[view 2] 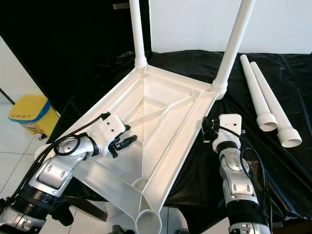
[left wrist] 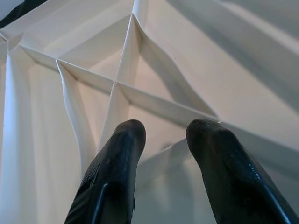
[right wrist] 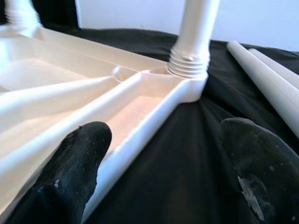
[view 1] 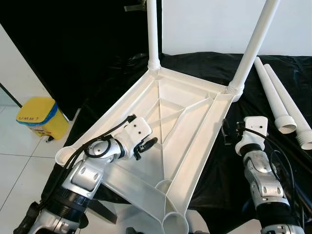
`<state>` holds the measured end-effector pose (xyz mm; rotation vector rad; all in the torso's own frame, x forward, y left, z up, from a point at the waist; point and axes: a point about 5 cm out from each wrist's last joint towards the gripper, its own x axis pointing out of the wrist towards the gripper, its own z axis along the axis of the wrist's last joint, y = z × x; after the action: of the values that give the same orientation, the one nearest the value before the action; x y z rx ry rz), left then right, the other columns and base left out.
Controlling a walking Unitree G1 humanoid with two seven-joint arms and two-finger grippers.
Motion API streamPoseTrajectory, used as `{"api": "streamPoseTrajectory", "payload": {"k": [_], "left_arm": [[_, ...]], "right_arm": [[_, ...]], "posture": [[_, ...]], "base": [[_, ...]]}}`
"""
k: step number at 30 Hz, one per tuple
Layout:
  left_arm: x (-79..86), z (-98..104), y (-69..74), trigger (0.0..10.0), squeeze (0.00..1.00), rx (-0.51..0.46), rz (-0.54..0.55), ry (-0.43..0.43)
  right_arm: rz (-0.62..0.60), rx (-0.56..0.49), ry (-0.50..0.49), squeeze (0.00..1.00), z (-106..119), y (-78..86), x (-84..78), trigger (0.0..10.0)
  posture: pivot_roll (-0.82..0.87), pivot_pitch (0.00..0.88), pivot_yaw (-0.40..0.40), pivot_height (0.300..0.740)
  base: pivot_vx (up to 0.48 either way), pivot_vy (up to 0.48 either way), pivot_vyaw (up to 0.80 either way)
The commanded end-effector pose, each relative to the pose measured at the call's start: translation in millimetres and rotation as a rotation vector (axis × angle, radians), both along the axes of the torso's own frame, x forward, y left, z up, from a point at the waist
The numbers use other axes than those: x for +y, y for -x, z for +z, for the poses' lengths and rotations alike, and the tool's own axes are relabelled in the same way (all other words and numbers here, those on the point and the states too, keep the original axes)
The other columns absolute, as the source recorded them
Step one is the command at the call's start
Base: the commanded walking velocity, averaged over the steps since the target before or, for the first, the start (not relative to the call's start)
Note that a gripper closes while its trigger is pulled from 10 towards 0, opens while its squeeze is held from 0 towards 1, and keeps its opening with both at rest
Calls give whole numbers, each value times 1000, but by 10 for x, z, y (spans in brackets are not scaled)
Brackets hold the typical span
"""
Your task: Building children table
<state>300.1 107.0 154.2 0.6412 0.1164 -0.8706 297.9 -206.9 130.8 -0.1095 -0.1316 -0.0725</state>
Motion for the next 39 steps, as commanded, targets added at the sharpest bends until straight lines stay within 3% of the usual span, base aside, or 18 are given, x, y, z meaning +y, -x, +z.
{"api": "streamPoseTrajectory", "payload": {"k": [1,7,9,16,18,23,29,34,39], "left_arm": [[22,-71,-16,10000,0,-11,-9,-73],[-16,-133,-81,10000,0,-34,-6,-159],[-95,-166,-105,10000,0,-45,-11,-184],[-295,-232,-144,10000,0,-47,-18,-183],[-421,-250,-164,10000,0,-49,-23,-170],[-522,-259,-184,10000,0,-56,-39,-174],[-415,-240,-292,10000,0,-89,-25,-224],[-216,-204,-454,10000,0,-134,9,-306],[-215,-170,-516,10000,0,-158,-19,-338]], "right_arm": [[37,-20,-21,0,21,38,76,10000],[66,-32,-43,0,35,100,184,10000],[77,-37,-55,0,46,112,244,10000],[107,-44,-78,0,76,134,347,10000],[138,-41,-90,0,82,155,431,10000],[187,-29,-100,0,66,184,541,10000],[229,-14,-100,0,47,215,618,10000],[243,-1,-101,0,37,233,641,10000],[249,5,-99,0,35,240,644,10000]], "posture": [[-190,73,46,740],[-197,77,53,740],[-198,77,54,740],[-197,81,54,740],[-199,83,52,740],[-201,84,50,740],[-201,87,49,740],[-199,92,51,740],[-202,96,55,740]], "base": [[0,0,0],[0,0,0],[0,0,0],[0,0,0],[0,0,0],[0,0,0],[0,0,0],[0,0,0],[0,0,0]]}}
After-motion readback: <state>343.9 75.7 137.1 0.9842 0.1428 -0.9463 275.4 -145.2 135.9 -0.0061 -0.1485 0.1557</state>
